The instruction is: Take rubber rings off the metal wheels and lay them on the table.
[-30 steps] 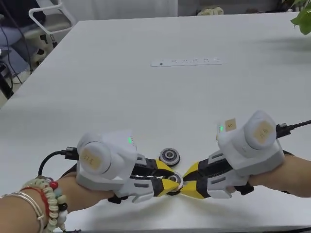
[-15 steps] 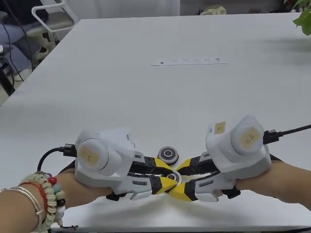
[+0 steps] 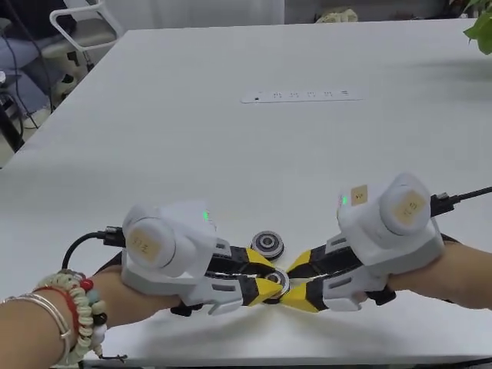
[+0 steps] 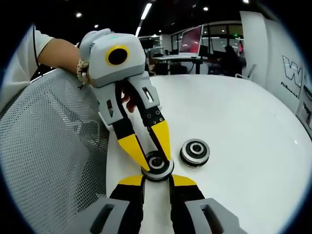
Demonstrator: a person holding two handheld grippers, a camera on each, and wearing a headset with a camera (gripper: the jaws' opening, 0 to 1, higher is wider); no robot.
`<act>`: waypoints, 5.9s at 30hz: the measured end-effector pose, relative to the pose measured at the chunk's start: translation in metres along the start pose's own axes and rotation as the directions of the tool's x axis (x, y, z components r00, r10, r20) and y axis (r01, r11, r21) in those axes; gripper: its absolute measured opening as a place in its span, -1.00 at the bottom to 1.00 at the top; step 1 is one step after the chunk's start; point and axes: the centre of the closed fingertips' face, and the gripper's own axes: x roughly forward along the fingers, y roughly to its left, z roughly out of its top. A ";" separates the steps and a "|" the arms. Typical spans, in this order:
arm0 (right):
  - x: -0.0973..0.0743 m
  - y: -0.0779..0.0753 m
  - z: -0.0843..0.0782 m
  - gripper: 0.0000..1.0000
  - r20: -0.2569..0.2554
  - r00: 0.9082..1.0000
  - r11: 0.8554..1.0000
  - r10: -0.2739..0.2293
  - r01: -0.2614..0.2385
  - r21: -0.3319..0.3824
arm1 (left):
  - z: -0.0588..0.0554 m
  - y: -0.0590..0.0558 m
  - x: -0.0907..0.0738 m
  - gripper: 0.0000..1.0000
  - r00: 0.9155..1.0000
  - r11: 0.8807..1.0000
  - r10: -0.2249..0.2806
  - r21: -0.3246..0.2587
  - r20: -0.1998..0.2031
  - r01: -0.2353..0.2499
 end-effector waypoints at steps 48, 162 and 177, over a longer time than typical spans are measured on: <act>-0.006 -0.007 -0.006 -0.94 -0.024 1.000 1.000 -0.004 0.004 0.004 | 0.000 0.001 0.001 -0.84 1.000 1.000 0.003 -0.007 0.008 -0.003; -0.016 -0.019 0.030 -1.00 0.066 0.995 0.847 -0.068 0.022 0.531 | 0.036 -0.022 -0.028 0.11 0.993 0.993 -0.118 -0.028 -0.009 0.118; -0.034 -0.028 0.046 -1.00 0.132 0.985 0.842 -0.114 0.025 0.539 | 0.063 -0.018 -0.081 0.65 0.999 1.000 -0.013 -0.010 0.033 0.013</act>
